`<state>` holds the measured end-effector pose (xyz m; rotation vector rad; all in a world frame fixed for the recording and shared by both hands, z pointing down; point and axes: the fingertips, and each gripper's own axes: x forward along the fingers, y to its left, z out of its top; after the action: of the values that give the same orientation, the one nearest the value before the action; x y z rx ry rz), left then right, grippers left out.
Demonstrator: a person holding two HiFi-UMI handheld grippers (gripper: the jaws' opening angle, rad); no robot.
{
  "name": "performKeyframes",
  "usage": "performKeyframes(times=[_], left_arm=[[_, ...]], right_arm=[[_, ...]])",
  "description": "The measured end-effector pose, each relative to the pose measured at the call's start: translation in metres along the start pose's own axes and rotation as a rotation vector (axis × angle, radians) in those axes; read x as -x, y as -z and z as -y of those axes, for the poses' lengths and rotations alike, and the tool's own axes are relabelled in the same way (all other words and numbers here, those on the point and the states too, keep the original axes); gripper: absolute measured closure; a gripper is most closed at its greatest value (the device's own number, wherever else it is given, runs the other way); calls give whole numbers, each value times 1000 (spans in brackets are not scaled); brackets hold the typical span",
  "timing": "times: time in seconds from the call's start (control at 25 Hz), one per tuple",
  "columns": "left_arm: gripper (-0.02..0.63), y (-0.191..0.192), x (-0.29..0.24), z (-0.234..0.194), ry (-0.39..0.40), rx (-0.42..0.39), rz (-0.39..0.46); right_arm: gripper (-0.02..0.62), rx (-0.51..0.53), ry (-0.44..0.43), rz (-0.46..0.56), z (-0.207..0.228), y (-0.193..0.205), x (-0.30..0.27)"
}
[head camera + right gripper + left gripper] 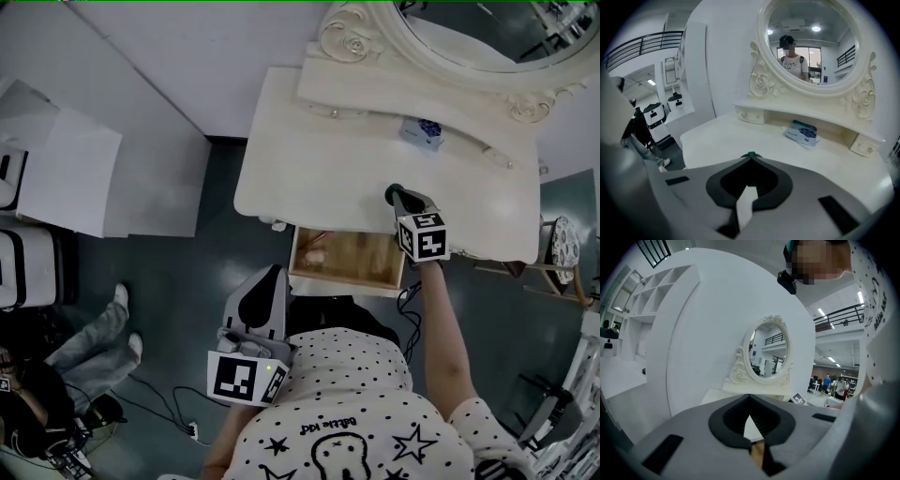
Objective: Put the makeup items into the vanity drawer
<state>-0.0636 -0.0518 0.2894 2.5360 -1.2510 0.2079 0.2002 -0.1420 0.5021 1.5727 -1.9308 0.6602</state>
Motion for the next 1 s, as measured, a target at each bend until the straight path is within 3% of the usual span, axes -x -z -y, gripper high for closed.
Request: performKeyframes(times=[0.56, 1.0], left_arm=[[609, -4, -11, 18, 134, -3, 4], [610, -4, -7, 28, 187, -10, 16]], right_arm=[[586, -190, 19, 414, -35, -67, 152], [586, -182, 63, 490, -71, -42, 231]])
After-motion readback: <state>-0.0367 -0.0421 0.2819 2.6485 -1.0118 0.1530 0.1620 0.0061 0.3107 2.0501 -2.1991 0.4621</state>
